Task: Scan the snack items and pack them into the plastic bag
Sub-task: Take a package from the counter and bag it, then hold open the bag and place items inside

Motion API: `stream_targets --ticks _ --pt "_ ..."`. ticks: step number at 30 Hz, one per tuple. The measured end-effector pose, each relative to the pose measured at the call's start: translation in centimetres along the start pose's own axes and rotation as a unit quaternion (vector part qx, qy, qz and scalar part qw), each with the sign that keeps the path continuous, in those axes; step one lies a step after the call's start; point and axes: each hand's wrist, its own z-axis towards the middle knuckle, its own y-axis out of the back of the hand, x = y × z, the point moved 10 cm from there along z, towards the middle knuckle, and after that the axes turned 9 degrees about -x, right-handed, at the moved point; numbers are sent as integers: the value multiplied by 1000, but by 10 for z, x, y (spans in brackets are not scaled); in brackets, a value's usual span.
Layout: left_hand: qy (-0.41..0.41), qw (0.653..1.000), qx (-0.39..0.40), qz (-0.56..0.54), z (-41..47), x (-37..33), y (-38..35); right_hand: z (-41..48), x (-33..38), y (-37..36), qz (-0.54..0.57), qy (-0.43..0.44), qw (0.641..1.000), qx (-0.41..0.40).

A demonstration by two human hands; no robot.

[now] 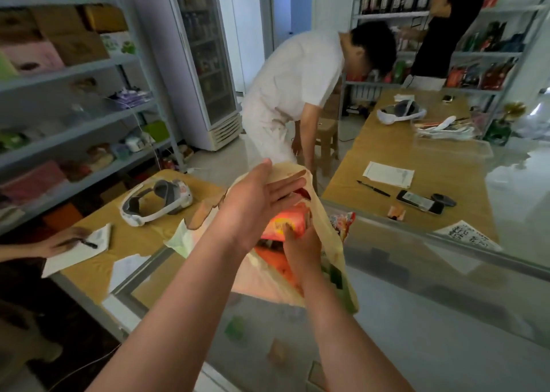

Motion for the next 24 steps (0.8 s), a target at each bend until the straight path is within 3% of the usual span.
stream_targets --ticks 6,8,12,16,18,21,24 --pt "7 991 20 130 22 14 8 18 -14 2 -222 106 968 -50" --pt "16 994 12 109 28 19 6 23 -15 -1 -263 107 957 -50" --pt "30 999 -20 -5 32 20 0 23 -11 0 -224 99 969 -38" --pt "10 998 -21 -49 23 27 -13 14 -7 14 -296 142 944 -36" --pt "-3 997 -22 -75 15 32 -20 0 10 34 -246 186 951 -15" --pt "-16 994 -29 -102 6 38 -31 -24 43 78 -78 232 970 4" --pt "-18 996 -43 -73 4 51 -37 -5 35 129 -19 183 977 -108"
